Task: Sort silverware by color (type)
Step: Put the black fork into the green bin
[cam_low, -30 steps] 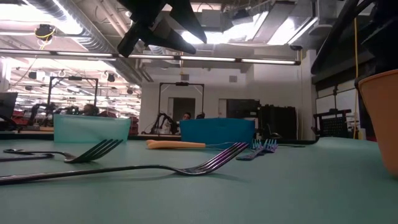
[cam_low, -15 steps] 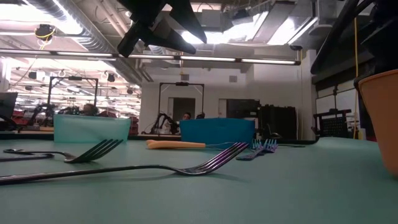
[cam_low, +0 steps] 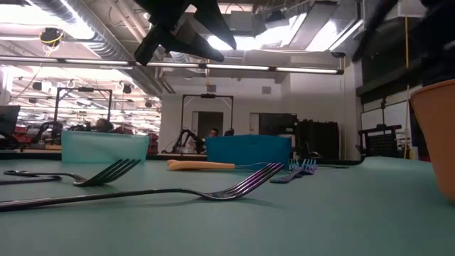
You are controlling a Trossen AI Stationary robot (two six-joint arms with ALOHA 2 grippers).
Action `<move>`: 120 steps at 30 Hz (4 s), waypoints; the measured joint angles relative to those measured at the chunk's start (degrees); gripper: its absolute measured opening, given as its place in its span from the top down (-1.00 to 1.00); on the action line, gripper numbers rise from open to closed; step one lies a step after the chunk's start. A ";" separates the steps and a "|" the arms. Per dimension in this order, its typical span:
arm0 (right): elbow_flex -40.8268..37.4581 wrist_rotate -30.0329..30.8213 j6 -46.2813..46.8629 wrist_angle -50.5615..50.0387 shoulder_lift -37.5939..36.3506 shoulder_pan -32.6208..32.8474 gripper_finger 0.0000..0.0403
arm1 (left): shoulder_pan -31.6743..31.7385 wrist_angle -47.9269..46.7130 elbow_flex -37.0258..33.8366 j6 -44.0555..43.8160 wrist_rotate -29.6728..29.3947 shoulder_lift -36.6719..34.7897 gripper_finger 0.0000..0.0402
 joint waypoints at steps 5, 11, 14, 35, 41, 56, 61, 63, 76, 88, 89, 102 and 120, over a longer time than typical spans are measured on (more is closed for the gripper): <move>4.45 6.96 -1.50 -4.13 -0.93 0.00 0.55 | 0.02 -0.02 0.00 0.02 0.78 0.00 0.41; 6.88 14.43 -2.35 -5.49 -5.05 0.00 0.55 | 0.02 -0.05 0.00 0.00 1.26 0.00 0.41; 6.96 17.07 -2.37 -5.62 -7.73 0.00 0.55 | 0.00 -0.11 0.00 0.00 1.28 0.00 0.41; 6.94 30.24 -4.33 -5.56 -20.98 -4.81 0.55 | 0.02 -0.21 0.00 0.00 1.28 0.00 0.41; 6.94 30.40 -10.27 -5.53 -22.33 -11.15 0.55 | 0.02 -0.22 0.00 0.00 1.28 0.00 0.41; 4.42 31.16 -26.54 -2.00 -22.32 -30.18 0.55 | 0.01 -0.23 0.00 0.00 1.29 0.00 0.41; -0.95 31.07 -33.90 3.61 -22.32 -36.66 0.55 | 0.02 -0.22 0.00 0.00 1.30 0.00 0.41; -3.32 30.17 -36.91 7.12 -22.32 -39.55 0.55 | 0.00 -0.22 0.00 0.00 1.29 0.00 0.41; -18.85 17.65 -52.55 33.67 -22.29 -58.99 0.55 | 0.00 -0.24 0.00 0.00 1.28 0.00 0.41; -25.50 9.14 -56.87 43.74 -21.66 -67.18 0.55 | 0.01 -0.24 0.00 0.00 1.01 0.00 0.41; -25.52 8.46 -57.07 44.16 -21.18 -67.36 0.55 | 0.02 -0.24 0.00 0.00 0.96 0.00 0.41; -25.52 8.86 -58.45 47.32 -10.49 -67.52 0.55 | 0.02 -0.24 0.00 0.00 0.91 0.00 0.41; -25.32 13.04 -59.53 48.73 -5.53 -67.52 0.55 | 0.00 -0.22 0.00 -0.02 0.91 0.00 0.41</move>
